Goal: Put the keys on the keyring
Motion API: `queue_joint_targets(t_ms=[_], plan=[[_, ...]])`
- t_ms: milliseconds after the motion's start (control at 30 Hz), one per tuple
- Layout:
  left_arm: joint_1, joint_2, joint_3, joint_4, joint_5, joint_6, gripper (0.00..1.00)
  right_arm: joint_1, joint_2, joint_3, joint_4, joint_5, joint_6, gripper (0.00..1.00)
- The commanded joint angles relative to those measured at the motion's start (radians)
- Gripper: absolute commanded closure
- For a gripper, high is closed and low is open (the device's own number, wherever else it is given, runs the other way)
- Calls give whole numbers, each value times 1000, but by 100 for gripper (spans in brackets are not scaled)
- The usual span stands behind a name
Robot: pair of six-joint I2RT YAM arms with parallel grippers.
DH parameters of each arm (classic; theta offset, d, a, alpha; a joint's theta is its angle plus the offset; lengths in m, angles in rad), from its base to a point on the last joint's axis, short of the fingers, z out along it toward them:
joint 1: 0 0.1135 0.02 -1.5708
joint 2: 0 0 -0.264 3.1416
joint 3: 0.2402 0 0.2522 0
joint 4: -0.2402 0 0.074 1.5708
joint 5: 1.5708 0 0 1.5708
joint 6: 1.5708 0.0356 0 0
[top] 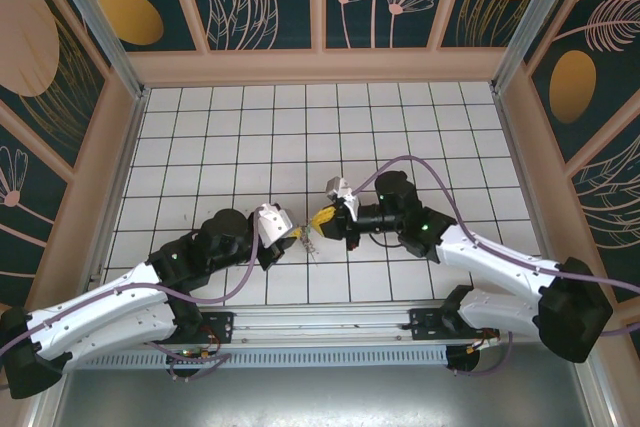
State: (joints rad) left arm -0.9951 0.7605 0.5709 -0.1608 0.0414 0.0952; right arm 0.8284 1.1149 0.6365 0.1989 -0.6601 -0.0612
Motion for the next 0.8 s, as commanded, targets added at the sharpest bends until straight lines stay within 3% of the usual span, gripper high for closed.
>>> queue_joint_targets(t_ms=[0, 767], plan=[[-7, 8, 38, 38, -4, 21, 100, 8, 20, 41, -34, -6, 15, 100], [-19, 34, 49, 21, -58, 32, 100, 17, 25, 38, 23, -76, 83, 100]])
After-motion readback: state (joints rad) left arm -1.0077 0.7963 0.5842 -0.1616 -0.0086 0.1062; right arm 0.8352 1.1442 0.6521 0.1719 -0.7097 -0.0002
